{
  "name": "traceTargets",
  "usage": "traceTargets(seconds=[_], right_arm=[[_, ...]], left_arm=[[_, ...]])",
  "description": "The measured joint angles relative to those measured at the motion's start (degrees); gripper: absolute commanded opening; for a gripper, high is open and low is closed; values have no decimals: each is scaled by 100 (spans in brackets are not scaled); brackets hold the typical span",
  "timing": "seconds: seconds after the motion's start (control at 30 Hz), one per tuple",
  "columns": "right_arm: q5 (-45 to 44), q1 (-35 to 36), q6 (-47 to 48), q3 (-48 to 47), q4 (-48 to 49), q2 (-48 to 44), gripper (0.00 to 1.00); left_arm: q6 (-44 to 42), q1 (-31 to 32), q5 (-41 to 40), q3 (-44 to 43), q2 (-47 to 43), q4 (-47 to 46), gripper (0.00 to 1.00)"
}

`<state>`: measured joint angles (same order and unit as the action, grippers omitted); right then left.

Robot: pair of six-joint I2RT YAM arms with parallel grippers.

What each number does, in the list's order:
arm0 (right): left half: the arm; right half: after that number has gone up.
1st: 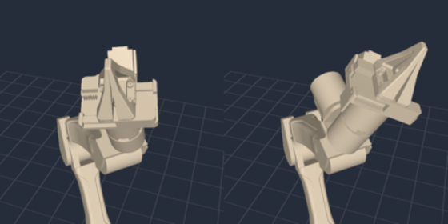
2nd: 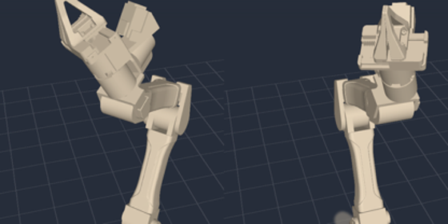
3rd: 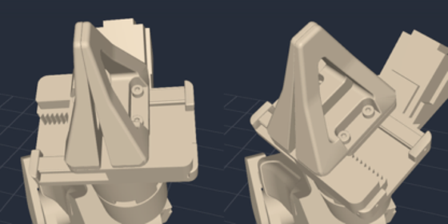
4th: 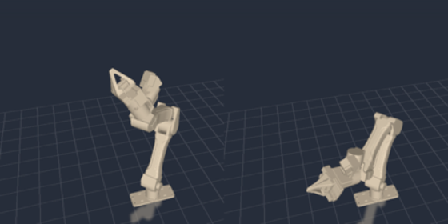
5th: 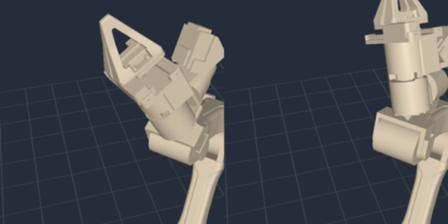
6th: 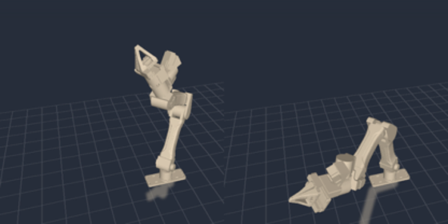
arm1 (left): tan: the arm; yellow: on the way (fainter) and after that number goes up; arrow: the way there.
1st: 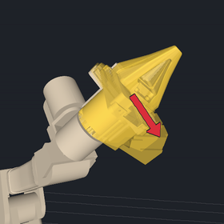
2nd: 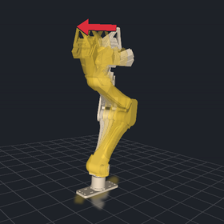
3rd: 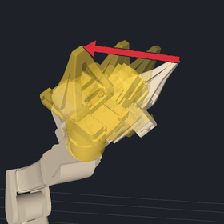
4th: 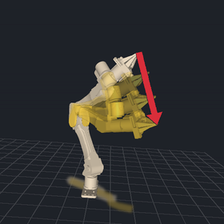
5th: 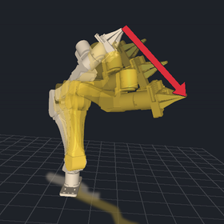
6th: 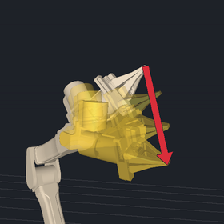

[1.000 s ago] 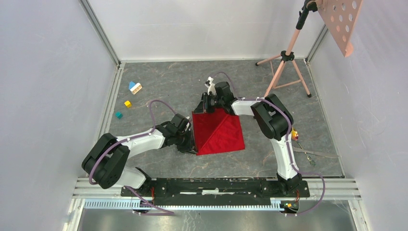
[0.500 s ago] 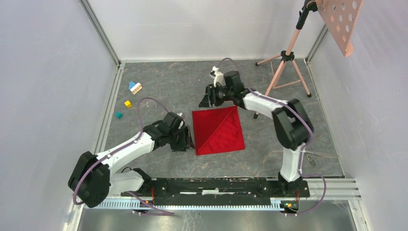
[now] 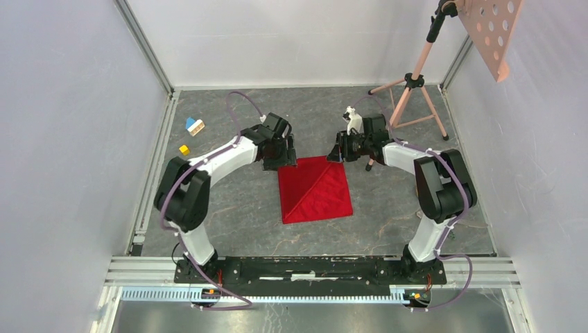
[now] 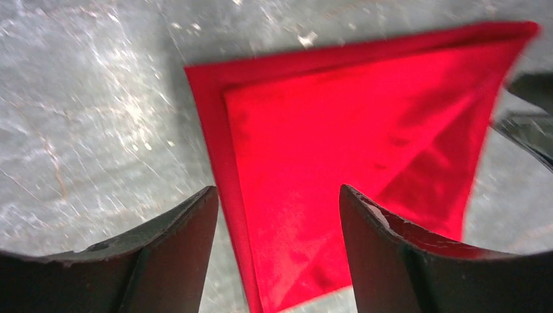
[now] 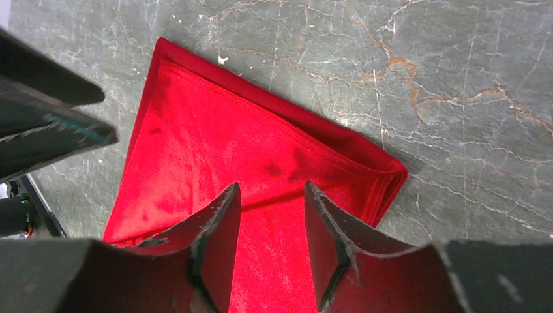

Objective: Fold the napkin into a case and place the utensils inside
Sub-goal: Smooth out the upper triangle-folded napkin at the center of the board.

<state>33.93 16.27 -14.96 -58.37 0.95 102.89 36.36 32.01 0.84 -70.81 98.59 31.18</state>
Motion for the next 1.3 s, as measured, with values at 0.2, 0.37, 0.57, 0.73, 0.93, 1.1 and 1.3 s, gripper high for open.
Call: traceTargets(seconds=[0.2, 0.37, 0.57, 0.73, 0.93, 1.1, 1.3], right_arm=[[17, -33, 37, 0, 52, 177, 41], [15, -50, 37, 0, 114, 219, 40], [31, -50, 24, 103, 280, 210, 41], [-55, 125, 26, 400, 264, 31, 41], [-306, 990, 175, 603, 48, -365, 38], [-424, 1762, 328, 1169, -101, -785, 32], [-579, 1860, 330, 1974, -275, -1305, 30]], left_arm=[[-319, -127, -503, -542, 938, 280, 67], [-431, -227, -544, -870, 1294, 396, 59], [-437, -236, -546, -1067, 1552, 407, 47], [-442, -243, -553, -1069, 1646, 433, 39], [-442, -321, -573, -1060, 1646, 426, 30], [-439, -415, -520, -1036, 1646, 398, 24], [-439, -448, -428, -1036, 1646, 367, 26]])
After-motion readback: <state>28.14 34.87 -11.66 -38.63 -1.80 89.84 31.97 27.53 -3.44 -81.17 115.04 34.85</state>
